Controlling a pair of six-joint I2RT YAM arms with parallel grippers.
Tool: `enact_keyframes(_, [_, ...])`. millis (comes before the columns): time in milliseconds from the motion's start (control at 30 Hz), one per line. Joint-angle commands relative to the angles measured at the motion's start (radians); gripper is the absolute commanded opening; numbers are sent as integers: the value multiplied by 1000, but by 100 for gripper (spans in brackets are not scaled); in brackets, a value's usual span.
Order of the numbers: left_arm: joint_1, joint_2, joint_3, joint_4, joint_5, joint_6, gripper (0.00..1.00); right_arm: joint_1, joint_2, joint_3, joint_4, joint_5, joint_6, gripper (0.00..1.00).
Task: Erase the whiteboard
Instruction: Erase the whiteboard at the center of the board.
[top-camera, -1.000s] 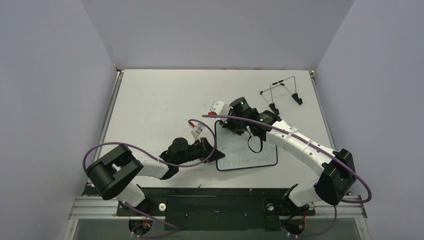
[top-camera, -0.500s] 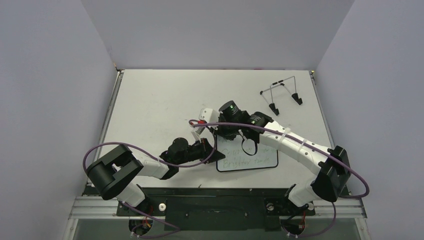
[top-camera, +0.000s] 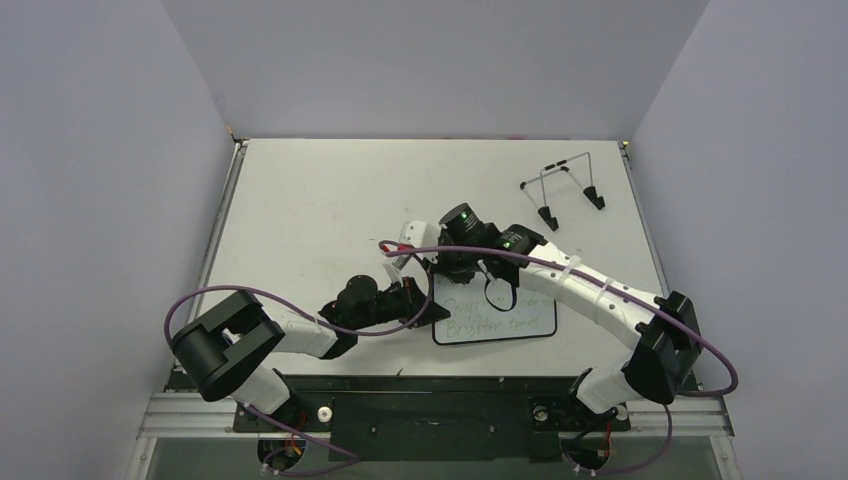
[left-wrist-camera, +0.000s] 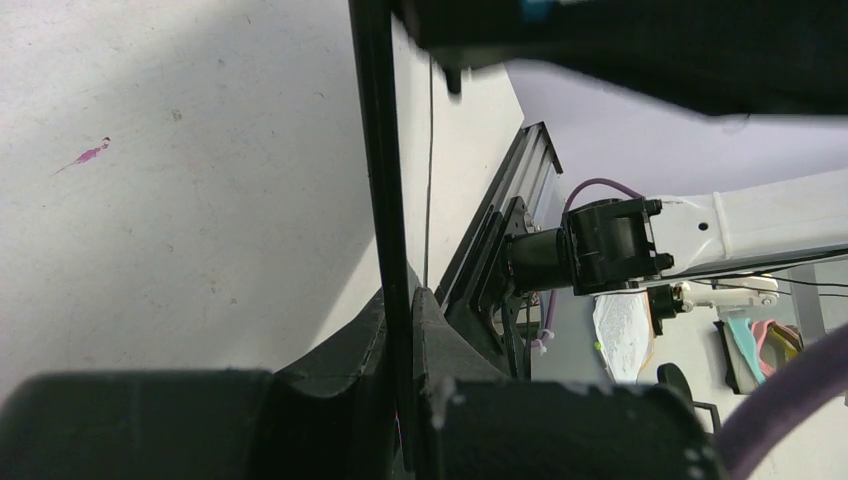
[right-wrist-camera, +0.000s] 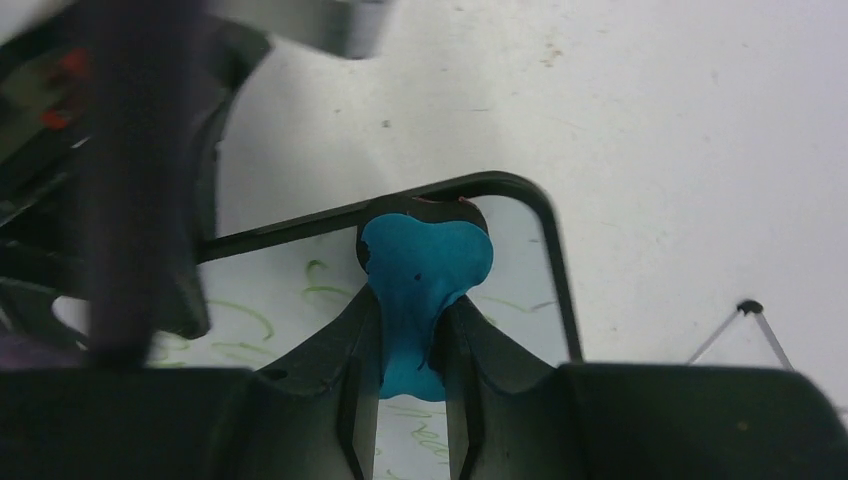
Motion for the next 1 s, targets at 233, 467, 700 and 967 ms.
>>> enact_keyframes(233, [-17,-41,30,96,23,59,0,-9,-20,-3,96,235,107,0])
enact_keyframes(467, [-22,-20,42,103,27,53,0,54,-14,-30,78,192,58,0])
enact_keyframes(700, [-28,-15,41,107,23,53,0,50,-21,-14,43,122,38,0])
enact_keyframes(967, [-28,-31,27,115,15,52,0,-35,-101,-124,-33,-129,-107,0])
